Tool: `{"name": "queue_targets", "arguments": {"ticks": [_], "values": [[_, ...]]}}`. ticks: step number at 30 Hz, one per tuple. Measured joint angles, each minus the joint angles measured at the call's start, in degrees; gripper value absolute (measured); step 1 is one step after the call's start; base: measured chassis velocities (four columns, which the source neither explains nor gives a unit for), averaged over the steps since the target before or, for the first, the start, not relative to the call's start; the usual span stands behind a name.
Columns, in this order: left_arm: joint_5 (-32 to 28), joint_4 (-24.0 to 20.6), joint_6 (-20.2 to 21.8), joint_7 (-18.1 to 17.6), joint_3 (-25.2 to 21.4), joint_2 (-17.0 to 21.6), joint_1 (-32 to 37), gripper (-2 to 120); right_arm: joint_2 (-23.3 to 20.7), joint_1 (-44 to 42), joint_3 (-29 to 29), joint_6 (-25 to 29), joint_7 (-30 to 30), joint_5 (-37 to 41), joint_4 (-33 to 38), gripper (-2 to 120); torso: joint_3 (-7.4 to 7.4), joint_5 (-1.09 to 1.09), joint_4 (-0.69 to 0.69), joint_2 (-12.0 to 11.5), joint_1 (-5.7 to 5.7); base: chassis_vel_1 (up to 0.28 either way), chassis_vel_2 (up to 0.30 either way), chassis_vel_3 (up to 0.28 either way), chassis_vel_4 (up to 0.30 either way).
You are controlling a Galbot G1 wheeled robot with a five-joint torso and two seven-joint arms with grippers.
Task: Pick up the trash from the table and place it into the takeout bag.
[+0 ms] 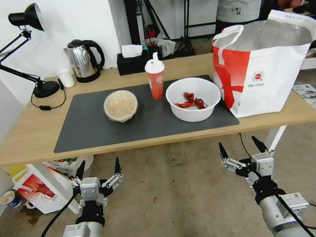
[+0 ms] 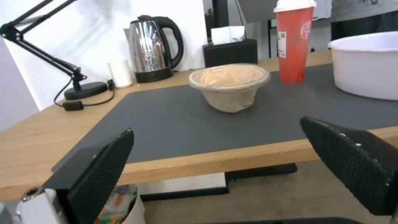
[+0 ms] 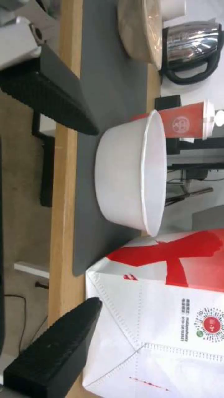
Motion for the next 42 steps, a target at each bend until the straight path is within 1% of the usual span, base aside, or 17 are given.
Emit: {"name": "queue_targets", "arguments": {"ticks": [32, 33, 34, 36, 37, 38, 40, 41, 42], "values": [[0.0, 0.0, 0.0, 0.0, 0.0, 0.0, 0.0, 100, -0.2, 0.1, -0.5, 0.4, 0.3, -0.3, 0.0, 100, 0.0, 0.0, 0.0, 0.0, 0.0, 0.0, 0.0, 0.0, 0.0], [0.0, 0.0, 0.0, 0.0, 0.0, 0.0, 0.0, 100, -0.7, 0.4, -2.0, 2.1, 1.5, -1.5, 0.0, 100, 0.0, 0.0, -0.02, 0.0, 0.0, 0.0, 0.0, 0.0, 0.0], [0.0, 0.0, 0.0, 0.0, 0.0, 0.0, 0.0, 100, -0.7, 0.4, -2.0, 2.1, 1.5, -1.5, 0.0, 100, 0.0, 0.0, -0.02, 0.0, 0.0, 0.0, 0.0, 0.0, 0.0], [0.0, 0.0, 0.0, 0.0, 0.0, 0.0, 0.0, 100, -1.6, 0.9, -4.5, 4.8, 3.5, -3.5, 0.1, 100, 0.0, 0.0, 0.01, 0.0, 0.0, 0.0, 0.0, 0.0, 0.0], [0.0, 0.0, 0.0, 0.0, 0.0, 0.0, 0.0, 100, -2.7, 1.6, -7.8, 8.4, 6.0, -6.1, 0.2, 100, 0.0, 0.0, 0.0, 0.0, 0.0, 0.0, 0.0, 0.0, 0.0], [0.0, 0.0, 0.0, 0.0, 0.0, 0.0, 0.0, 100, -2.7, 1.6, -7.8, 8.4, 6.0, -6.1, 0.2, 100, 0.0, 0.0, 0.0, 0.0, 0.0, 0.0, 0.0, 0.0, 0.0], [0.0, 0.0, 0.0, 0.0, 0.0, 0.0, 0.0, 100, -3.7, 2.2, -10.7, 11.8, 8.4, -8.4, 0.4, 100, 0.0, -0.01, 0.01, 0.0, 0.0, 0.0, 0.0, 0.0, 0.0], [0.0, 0.0, 0.0, 0.0, 0.0, 0.0, 0.0, 100, -3.7, 2.2, -10.7, 11.8, 8.4, -8.4, 0.4, 100, 0.0, -0.01, 0.01, 0.0, 0.0, 0.0, 0.0, 0.0, 0.0], [0.0, 0.0, 0.0, 0.0, 0.0, 0.0, 0.0, 100, -4.7, 2.8, -13.6, 14.9, 10.7, -10.7, 0.5, 100, 0.0, 0.0, 0.0, 0.0, 0.0, 0.0, 0.0, 0.0, 0.0]]}}
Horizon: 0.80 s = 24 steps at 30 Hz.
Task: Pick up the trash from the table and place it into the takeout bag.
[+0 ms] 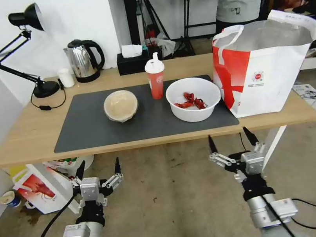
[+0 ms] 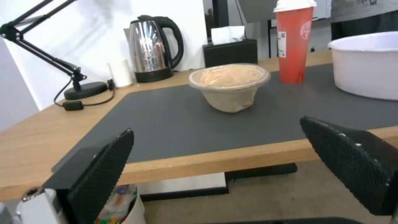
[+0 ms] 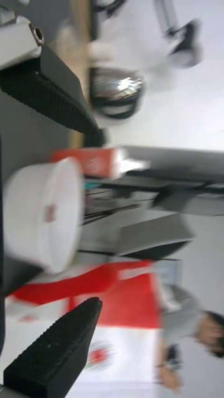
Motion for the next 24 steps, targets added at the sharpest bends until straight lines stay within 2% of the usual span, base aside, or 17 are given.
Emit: {"name": "queue_targets", "arguments": {"ticks": [2, 3, 5, 7, 8, 13, 24], "values": [[0.0, 0.0, 0.0, 0.0, 0.0, 0.0, 0.0, 100, -1.6, 0.9, -4.6, 5.1, 3.6, -3.6, 0.2, 100, 0.0, 0.0, 0.0, 0.0, 0.0, 0.0, 0.0, 0.0, 0.0], [0.0, 0.0, 0.0, 0.0, 0.0, 0.0, 0.0, 100, -1.6, 0.9, -4.6, 5.1, 3.6, -3.6, 0.2, 100, 0.0, 0.0, 0.0, 0.0, 0.0, 0.0, 0.0, 0.0, 0.0], [0.0, 0.0, 0.0, 0.0, 0.0, 0.0, 0.0, 100, -2.9, 1.7, -8.4, 9.3, 6.5, -6.6, 0.5, 100, 0.0, 0.01, 0.0, 0.0, 0.0, 0.0, 0.0, 0.0, 0.0], [0.0, 0.0, 0.0, 0.0, 0.0, 0.0, 0.0, 100, -3.8, 1.5, -9.5, 10.9, 6.3, -7.5, 1.5, 100, 0.0, 0.02, 0.01, 0.0, 0.01, 0.0, 0.0, 0.0, 0.0], [0.0, 0.0, 0.0, 0.0, 0.0, 0.0, 0.0, 100, -4.5, 1.2, -10.0, 12.1, 5.8, -8.0, 2.8, 100, 0.0, -0.05, 0.0, 0.0, 0.0, 0.0, 0.0, 0.0, 0.0], [0.0, 0.0, 0.0, 0.0, 0.0, 0.0, 0.0, 100, -5.2, 0.7, -10.0, 12.2, 4.9, -7.7, 4.3, 100, 0.0, 0.0, -0.01, 0.0, 0.0, 0.0, 0.0, 0.0, 0.0], [0.0, 0.0, 0.0, 0.0, 0.0, 0.0, 0.0, 100, -8.3, 0.6, -6.4, 9.0, 2.2, -2.4, 7.3, 100, 0.0, 0.0, 0.0, 0.0, 0.0, 0.0, 0.0, 0.0, 0.0]]}}
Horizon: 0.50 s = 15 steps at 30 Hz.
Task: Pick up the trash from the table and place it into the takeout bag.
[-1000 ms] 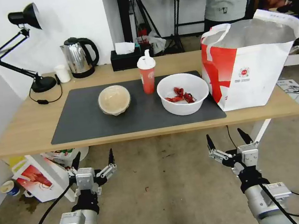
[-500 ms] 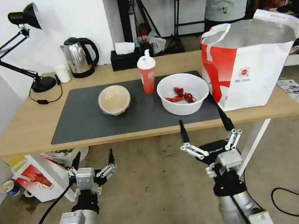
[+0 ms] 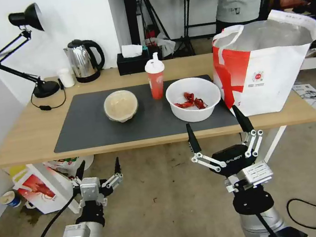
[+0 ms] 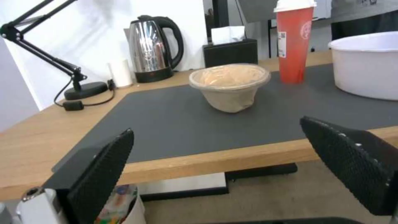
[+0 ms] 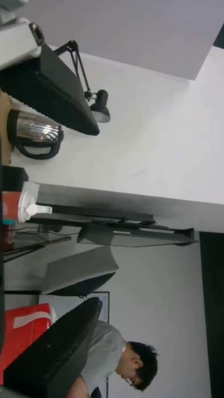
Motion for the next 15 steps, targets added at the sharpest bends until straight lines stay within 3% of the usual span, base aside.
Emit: {"name": "queue_targets", "arguments": {"ticks": [11, 15], "values": [[0.0, 0.0, 0.0, 0.0, 0.0, 0.0, 0.0, 100, -3.8, 2.3, 4.5, -7.1, -2.3, 10.4, 2.7, 100, 0.0, 0.0, 0.0, 0.0, 0.0, 0.0, 0.0, 0.0, 0.0], [0.0, 0.0, 0.0, 0.0, 0.0, 0.0, 0.0, 100, -7.2, 4.8, 7.9, -12.5, -4.3, 19.3, 3.8, 100, 0.0, 0.02, 0.0, 0.0, 0.0, 0.0, 0.0, 0.0, 0.0]]}}
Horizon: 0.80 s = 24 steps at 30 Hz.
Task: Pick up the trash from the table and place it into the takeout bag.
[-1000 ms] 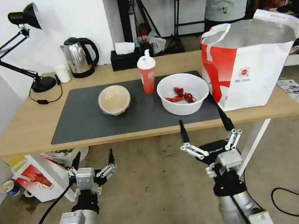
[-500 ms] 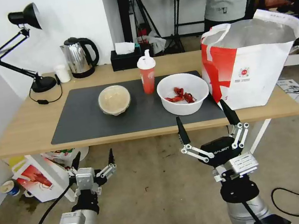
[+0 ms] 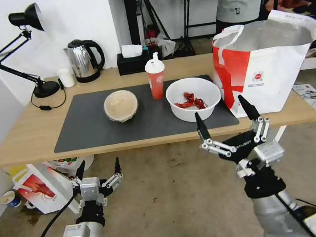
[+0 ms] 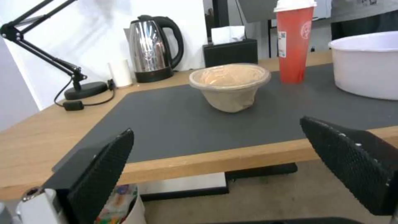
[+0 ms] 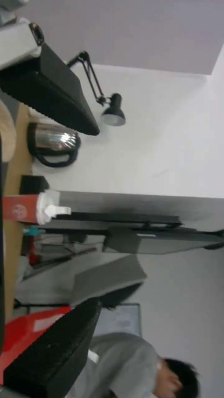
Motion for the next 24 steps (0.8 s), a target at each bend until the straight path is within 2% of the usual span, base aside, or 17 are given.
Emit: {"name": "queue_targets", "arguments": {"ticks": [1, 5, 6, 8, 10, 11, 12, 15, 18, 20, 22, 24], "values": [[0.0, 0.0, 0.0, 0.0, 0.0, 0.0, 0.0, 100, 0.0, 0.0, 0.0, 0.0, 0.0, 0.0, 0.0, 100, 0.0, 0.0, 0.0, 0.0, 0.0, 0.0, 0.0, 0.0, 0.0], [0.0, 0.0, 0.0, 0.0, 0.0, 0.0, 0.0, 100, -6.6, 2.5, 6.9, -4.7, -1.9, 10.2, 0.0, 100, 0.01, -0.01, -0.01, 0.0, 0.0, 0.0, 0.0, 0.0, 0.0], [0.0, 0.0, 0.0, 0.0, 0.0, 0.0, 0.0, 100, -6.6, 2.5, 6.9, -4.7, -1.9, 10.2, 0.0, 100, 0.01, -0.01, -0.01, 0.0, 0.0, 0.0, 0.0, 0.0, 0.0], [0.0, 0.0, 0.0, 0.0, 0.0, 0.0, 0.0, 100, -12.8, 5.1, 10.7, -6.7, -2.5, 17.0, 0.1, 100, 0.01, -0.02, 0.01, 0.0, 0.01, 0.0, 0.0, 0.0, 0.0], [0.0, 0.0, 0.0, 0.0, 0.0, 0.0, 0.0, 100, -14.0, 5.7, 11.0, -6.9, -2.5, 18.3, 0.1, 100, 0.01, -0.02, 0.0, 0.0, 0.0, 0.0, 0.0, 0.0, 0.0], [0.0, 0.0, 0.0, 0.0, 0.0, 0.0, 0.0, 100, -16.6, 7.6, 11.6, -7.5, -2.5, 21.0, 0.1, 100, 0.0, -0.03, 0.01, 0.0, 0.01, 0.0, 0.0, 0.0, 0.0], [0.0, 0.0, 0.0, 0.0, 0.0, 0.0, 0.0, 100, -16.6, 7.6, 11.6, -7.5, -2.5, 21.0, 0.1, 100, 0.0, -0.03, 0.01, 0.0, 0.01, 0.0, 0.0, 0.0, 0.0], [0.0, 0.0, 0.0, 0.0, 0.0, 0.0, 0.0, 100, -21.1, 11.1, 11.7, -9.1, -1.2, 23.3, 0.1, 100, 0.01, -0.01, 0.0, 0.0, 0.01, 0.0, 0.0, 0.0, 0.0], [0.0, 0.0, 0.0, 0.0, 0.0, 0.0, 0.0, 100, -22.8, 12.2, 11.7, -9.7, -0.9, 24.2, 0.1, 100, 0.01, -0.01, -0.01, 0.0, 0.01, 0.0, 0.0, 0.0, 0.0], [0.0, 0.0, 0.0, 0.0, 0.0, 0.0, 0.0, 100, -25.8, 14.7, 11.8, -11.2, -0.6, 26.2, 0.1, 100, 0.01, -0.02, -0.01, 0.0, 0.0, 0.0, 0.0, 0.0, 0.0], [0.0, 0.0, 0.0, 0.0, 0.0, 0.0, 0.0, 100, -30.9, 20.7, 11.8, -14.1, -0.3, 30.1, 0.0, 100, 0.01, -0.03, 0.0, 0.0, 0.01, 0.0, 0.0, 0.0, 0.0], [0.0, 0.0, 0.0, 0.0, 0.0, 0.0, 0.0, 100, -32.0, 22.3, 11.7, -14.8, -0.4, 31.1, 0.0, 100, 0.01, -0.03, 0.01, 0.0, 0.01, 0.0, 0.0, 0.0, 0.0]]}}
